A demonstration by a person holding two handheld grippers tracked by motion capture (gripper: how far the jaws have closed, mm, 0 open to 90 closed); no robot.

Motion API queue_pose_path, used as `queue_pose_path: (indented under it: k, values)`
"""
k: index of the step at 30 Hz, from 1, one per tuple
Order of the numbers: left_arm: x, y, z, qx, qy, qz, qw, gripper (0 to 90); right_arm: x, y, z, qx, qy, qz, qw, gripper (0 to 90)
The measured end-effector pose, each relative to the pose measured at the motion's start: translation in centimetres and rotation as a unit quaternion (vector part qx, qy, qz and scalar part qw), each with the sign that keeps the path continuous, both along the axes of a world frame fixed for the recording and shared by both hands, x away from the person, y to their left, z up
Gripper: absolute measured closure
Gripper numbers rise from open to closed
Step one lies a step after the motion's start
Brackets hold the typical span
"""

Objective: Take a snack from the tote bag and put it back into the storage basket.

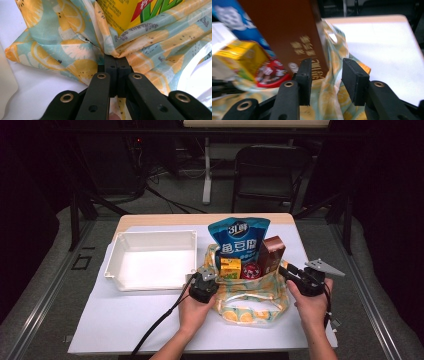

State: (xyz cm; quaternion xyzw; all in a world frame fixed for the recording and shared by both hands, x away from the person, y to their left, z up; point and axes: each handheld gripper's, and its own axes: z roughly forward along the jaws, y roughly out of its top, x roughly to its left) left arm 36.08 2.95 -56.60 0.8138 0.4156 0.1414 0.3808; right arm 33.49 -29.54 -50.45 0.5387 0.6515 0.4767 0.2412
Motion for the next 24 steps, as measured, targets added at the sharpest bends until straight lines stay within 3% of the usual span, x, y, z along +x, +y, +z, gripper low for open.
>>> queue_pose_path:
  k: [1,2,3,4,6,11,12,13,15,16,18,21,22,23,24]
  values:
    - [0.0,0.0,0.0,0.0,0.001,0.0,1.0,90.0,0.9,0.4,-1.2,-0.002,0.013,-0.007,0.9999,69.8]
    - [0.0,0.0,0.0,0.0,0.001,0.0,1.0,90.0,0.9,0.4,-1.2,-0.002,0.013,-0.007,0.9999,69.8]
    - [0.0,0.0,0.0,0.0,0.001,-0.001,1.0,90.0,1.1,0.3,-1.7,-0.01,0.028,0.001,0.9996,74.6]
    - [0.0,0.0,0.0,0.0,0.0,0.0,1.0,90.0,1.4,0.5,-2.3,-0.002,0.032,0.001,0.9995,80.2]
    - [0.0,0.0,0.0,0.0,0.001,0.0,1.0,90.0,1.7,0.6,-3.2,-0.018,0.055,0.011,0.9983,88.7]
    - [0.0,0.1,0.0,-0.001,0.002,0.0,1.0,90.0,2.6,0.5,-4.9,-0.035,0.114,0.004,0.9929,90.0]
    - [0.0,0.1,0.0,-0.004,0.004,0.001,1.0,90.0,2.7,0.7,-5.6,-0.023,0.115,-0.005,0.9931,90.0]
    - [0.1,0.1,0.0,-0.006,0.005,0.001,1.0,90.0,2.8,0.3,-5.8,-0.051,0.135,0.001,0.9896,90.0]
    - [0.1,0.2,0.0,-0.008,0.007,0.0,0.9999,90.0,2.9,0.1,-6.0,-0.016,0.136,-0.004,0.9906,90.0]
    - [0.1,0.2,0.0,-0.009,0.006,0.001,0.9999,90.0,2.9,-0.1,-5.9,-0.025,0.143,-0.002,0.9894,90.0]
    - [0.1,0.2,0.0,-0.01,0.007,0.001,0.9999,90.0,2.8,0.1,-5.9,-0.037,0.134,-0.003,0.9902,90.0]
    - [0.1,0.2,0.0,-0.009,0.006,0.001,0.9999,90.0,2.7,0.1,-6.0,-0.036,0.127,-0.001,0.9912,88.4]
    - [0.1,0.2,0.0,-0.009,0.006,0.001,0.9999,90.0,2.5,-0.1,-5.9,-0.045,0.128,0.001,0.9908,81.3]
    - [0.1,0.2,0.0,-0.01,0.008,0.0,0.9999,90.0,1.9,-0.1,-5.5,-0.034,0.097,-0.003,0.9947,71.5]
    - [0.2,0.3,0.0,-0.011,0.008,0.0,0.9999,90.0,1.5,-0.2,-5.0,-0.035,0.085,0.007,0.9957,68.9]
